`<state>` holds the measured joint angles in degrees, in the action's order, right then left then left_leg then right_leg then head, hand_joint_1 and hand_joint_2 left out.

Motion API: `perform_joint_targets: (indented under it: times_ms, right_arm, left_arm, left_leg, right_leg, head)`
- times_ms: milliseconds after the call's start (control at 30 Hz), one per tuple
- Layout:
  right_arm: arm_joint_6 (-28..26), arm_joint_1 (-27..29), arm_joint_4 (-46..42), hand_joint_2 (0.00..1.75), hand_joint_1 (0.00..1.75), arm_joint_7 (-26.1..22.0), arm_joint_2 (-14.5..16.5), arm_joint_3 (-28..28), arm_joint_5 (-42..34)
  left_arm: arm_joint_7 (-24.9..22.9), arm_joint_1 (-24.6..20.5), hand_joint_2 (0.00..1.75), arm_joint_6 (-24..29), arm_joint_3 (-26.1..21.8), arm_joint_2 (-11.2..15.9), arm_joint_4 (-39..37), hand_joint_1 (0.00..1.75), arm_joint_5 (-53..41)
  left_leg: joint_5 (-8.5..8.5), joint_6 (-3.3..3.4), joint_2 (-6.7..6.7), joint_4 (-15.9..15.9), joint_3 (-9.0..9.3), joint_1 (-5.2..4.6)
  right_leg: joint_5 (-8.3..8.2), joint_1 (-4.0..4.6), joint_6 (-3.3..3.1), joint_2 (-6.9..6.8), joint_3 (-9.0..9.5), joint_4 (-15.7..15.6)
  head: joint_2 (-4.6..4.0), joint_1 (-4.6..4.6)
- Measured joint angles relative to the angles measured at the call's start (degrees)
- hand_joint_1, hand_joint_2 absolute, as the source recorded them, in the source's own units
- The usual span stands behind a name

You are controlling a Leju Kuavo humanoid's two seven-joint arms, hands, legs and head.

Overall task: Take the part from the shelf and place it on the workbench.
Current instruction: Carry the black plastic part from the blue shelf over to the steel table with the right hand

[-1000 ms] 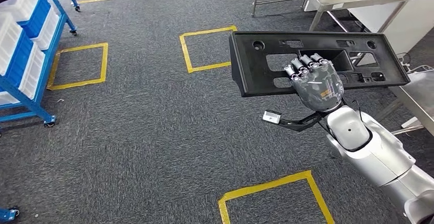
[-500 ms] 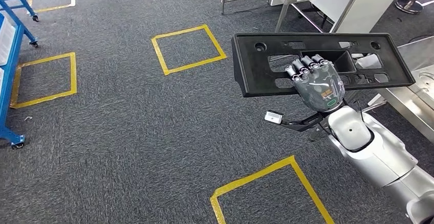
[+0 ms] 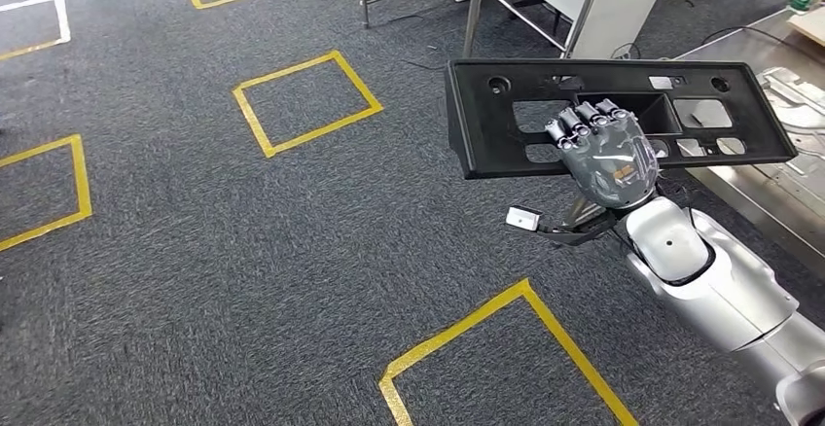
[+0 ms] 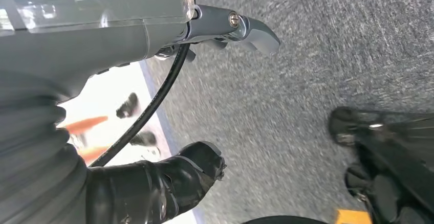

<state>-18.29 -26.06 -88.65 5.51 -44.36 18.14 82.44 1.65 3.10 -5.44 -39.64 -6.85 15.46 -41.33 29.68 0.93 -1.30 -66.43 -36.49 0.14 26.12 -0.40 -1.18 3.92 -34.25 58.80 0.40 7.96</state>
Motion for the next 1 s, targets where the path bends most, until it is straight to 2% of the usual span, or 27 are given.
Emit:
perform_joint_targets:
  times_ms: [33,67,100,167,200,267,300,367,400,433,467,500,567,600,633,700,767,833,867,900,933,967,1000]
  right_arm:
    - [0.2,-0.2,0.0,1.75,1.75,0.0,0.0,0.0,0.0]
    - [0.4,-0.3,0.0,1.75,1.75,0.0,0.0,0.0,0.0]
    - [0.6,-0.5,0.0,1.75,1.75,0.0,0.0,0.0,0.0]
    - [0.8,-0.7,0.1,1.75,1.75,0.0,0.0,0.0,0.0]
    - [0.8,-0.8,0.1,1.75,1.75,0.0,-0.1,0.0,0.0]
    - [1.0,-1.4,0.2,1.75,1.75,-0.1,-0.2,0.1,0.0]
    - [1.1,-1.8,0.3,1.75,1.75,-0.1,-0.2,0.2,0.0]
    - [1.4,-2.2,0.5,1.75,1.75,-0.1,-0.1,0.6,0.0]
    - [1.6,-2.2,0.7,1.75,1.75,-0.1,-0.1,0.9,0.0]
    - [1.7,-2.2,0.8,1.75,1.75,-0.1,0.0,1.2,0.1]
    - [1.8,-2.4,0.9,1.75,1.75,-0.1,0.0,1.4,0.1]
    - [1.8,-2.5,0.9,1.75,1.75,0.0,0.0,1.6,0.2]
    - [2.0,-2.9,1.0,1.75,1.75,0.2,0.0,1.7,0.2]
    - [2.1,-3.0,1.0,1.75,1.75,0.3,0.0,1.8,0.2]
    - [2.2,-3.1,1.0,1.75,1.75,0.3,0.0,1.9,0.2]
    - [2.5,-3.2,1.1,1.75,1.75,0.3,0.0,1.9,0.2]
    - [2.7,-3.6,1.2,1.75,1.75,0.3,0.0,2.0,0.2]
    - [2.7,-4.1,1.2,1.75,1.75,0.4,0.1,2.3,0.2]
    - [2.8,-4.2,1.2,1.75,1.75,0.4,0.1,2.5,0.2]
    - [2.9,-4.2,1.3,1.75,1.75,0.4,0.2,2.8,0.2]
    - [3.0,-4.2,1.4,1.75,1.75,0.4,0.2,3.0,0.1]
    - [3.0,-4.3,1.4,1.75,1.75,0.4,0.2,3.1,0.1]
    - [3.1,-4.4,1.5,1.75,1.75,0.4,0.2,3.2,0.1]
  left_arm:
    - [-0.1,0.1,1.75,-0.1,-0.1,0.0,0.1,0.0,-0.1]
    - [-0.1,0.1,1.75,-0.3,-0.2,0.0,0.1,0.0,-0.2]
    - [-0.1,0.1,1.75,-0.4,-0.3,0.0,0.2,0.0,-0.3]
    - [-0.2,0.0,1.75,-0.7,-0.5,-0.1,0.3,0.0,-0.5]
    - [-0.2,-0.1,1.75,-0.9,-0.7,-0.1,0.4,0.0,-0.7]
    - [-0.1,-0.1,1.75,-1.1,-0.8,-0.2,0.6,0.0,-0.9]
    - [-0.1,0.0,1.75,-1.2,-0.9,-0.3,0.6,0.0,-1.0]
    - [-0.1,0.1,1.75,-1.2,-1.0,-0.3,0.7,0.0,-1.1]
    - [-0.1,0.2,1.75,-1.2,-1.1,-0.3,0.7,0.0,-1.1]
    - [-0.1,0.1,1.75,-1.2,-1.1,-0.3,0.7,0.0,-1.1]
    - [-0.1,0.1,1.75,-1.2,-1.2,-0.3,0.7,0.0,-1.2]
    - [-0.1,0.1,1.75,-1.2,-1.3,-0.3,0.7,0.0,-1.2]
    - [-0.1,0.1,1.75,-1.1,-1.5,-0.4,0.7,0.0,-1.4]
    - [-0.1,0.0,1.75,-1.1,-1.7,-0.4,0.8,0.0,-1.6]
    - [-0.1,0.0,1.75,-1.1,-1.9,-0.4,0.8,0.0,-1.7]
    - [-0.1,-0.2,1.75,-1.4,-2.2,-0.4,0.9,0.0,-2.1]
    - [-0.1,-0.4,1.75,-1.8,-2.4,-0.4,1.0,0.0,-2.3]
    - [-0.1,-0.3,1.75,-2.1,-2.6,-0.4,1.0,0.0,-2.5]
    - [-0.1,-0.3,1.75,-2.2,-2.7,-0.4,1.0,0.0,-2.6]
    - [-0.1,-0.3,1.75,-2.3,-2.8,-0.5,1.0,0.0,-2.7]
    - [-0.1,-0.2,1.75,-2.3,-2.9,-0.5,1.0,0.0,-2.8]
    - [-0.1,-0.2,1.75,-2.3,-3.0,-0.5,1.0,0.0,-2.9]
    - [-0.1,-0.2,1.75,-2.3,-3.1,-0.5,1.0,0.0,-3.0]
  left_leg:
    - [-1.6,0.25,-1.21,3.9,1.67,0.07]
    - [-2.49,0.41,-2.17,6.5,2.82,0.08]
    - [-2.69,0.51,-2.72,7.9,3.4,0.04]
    - [-2.79,0.8,-1.79,8.5,3.73,-0.05]
    - [-3.01,1.11,-1.13,8.9,3.96,-0.02]
    - [-3.49,1.74,0.23,9.8,4.34,0.11]
    - [-3.55,1.93,0.91,10.0,4.43,0.05]
    - [-3.43,2.04,2.18,10.0,4.39,-0.04]
    - [-3.33,2.01,2.79,9.9,4.38,-0.04]
    - [-3.19,1.91,3.38,9.8,4.4,-0.02]
    - [-3.02,1.76,3.99,9.6,4.44,0.01]
    - [-2.78,1.56,4.58,9.4,4.49,0.03]
    - [-2.29,1.01,5.48,8.9,4.54,-0.14]
    - [-2.12,0.69,5.86,8.8,4.6,-0.23]
    - [-2.03,0.39,6.24,8.8,4.68,-0.29]
    - [-1.64,-0.28,6.63,8.6,4.89,-0.16]
    - [0.31,-0.83,4.8,5.8,3.75,0.04]
    - [3.87,-1.01,2.43,-1.2,0.37,0.21]
    - [5.29,-1.02,1.97,-4.9,-1.54,0.24]
    - [5.83,-0.98,1.74,-7.4,-2.89,0.24]
    - [5.25,-0.88,1.6,-7.9,-3.33,0.23]
    - [3.56,-0.67,1.38,-6.1,-2.65,0.23]
    - [1.29,-0.37,0.81,-2.5,-1.11,0.21]
  right_leg:
    - [0.03,0.03,0.13,0.63,-0.08,0.1]
    - [-0.01,-0.03,0.36,1.22,-0.23,0.2]
    - [-0.08,-0.15,0.7,1.81,-0.41,0.2]
    - [-0.33,-0.37,1.51,3.01,-0.65,0.0]
    - [-0.17,-0.37,1.81,2.72,-0.79,0.2]
    - [1.78,-0.25,2.22,0.22,-2.23,3.2]
    - [3.56,-0.3,2.36,-1.55,-3.78,6.4]
    - [6.49,-0.59,2.79,-3.23,-7.18,13.5]
    - [6.67,-0.78,2.99,-3.53,-7.96,15.1]
    - [5.78,-0.97,3.17,-3.78,-7.63,14.5]
    - [4.01,-1.13,3.31,-4.24,-6.09,11.7]
    - [2.27,-1.22,3.42,-5.1,-3.94,7.5]
    - [0.27,-0.87,3.15,-6.6,-0.7,1.3]
    - [0.21,-0.63,2.87,-6.79,-0.23,0.2]
    - [0.24,-0.38,2.53,-6.4,-0.3,0.3]
    - [0.07,-0.48,1.89,-5.29,-0.3,0.1]
    - [-0.15,-0.73,1.14,-4.36,-0.14,-0.2]
    - [-0.19,-0.7,0.57,-3.44,-0.1,-0.3]
    - [-0.17,-0.59,0.43,-2.92,-0.13,-0.3]
    - [-0.14,-0.48,0.37,-2.31,-0.14,-0.2]
    - [-0.11,-0.37,0.33,-1.67,-0.14,-0.1]
    - [-0.09,-0.3,0.32,-0.97,-0.15,0.0]
    - [-0.07,-0.27,0.32,-0.29,-0.15,0.1]
  head:
    - [0.0,0.01]
    - [0.0,0.0]
    - [0.0,-0.01]
    - [0.01,-0.02]
    - [0.0,0.0]
    - [0.0,0.03]
    - [0.0,0.04]
    - [0.0,0.05]
    - [0.0,0.04]
    - [-0.01,0.05]
    - [-0.01,0.04]
    - [-0.01,0.05]
    - [0.0,0.04]
    - [0.0,0.04]
    - [0.0,0.02]
    - [0.0,0.02]
    - [0.01,0.01]
    - [0.0,-0.01]
    - [0.0,-0.01]
    - [0.01,-0.01]
    - [0.01,-0.01]
    - [0.01,-0.02]
    - [0.01,-0.02]
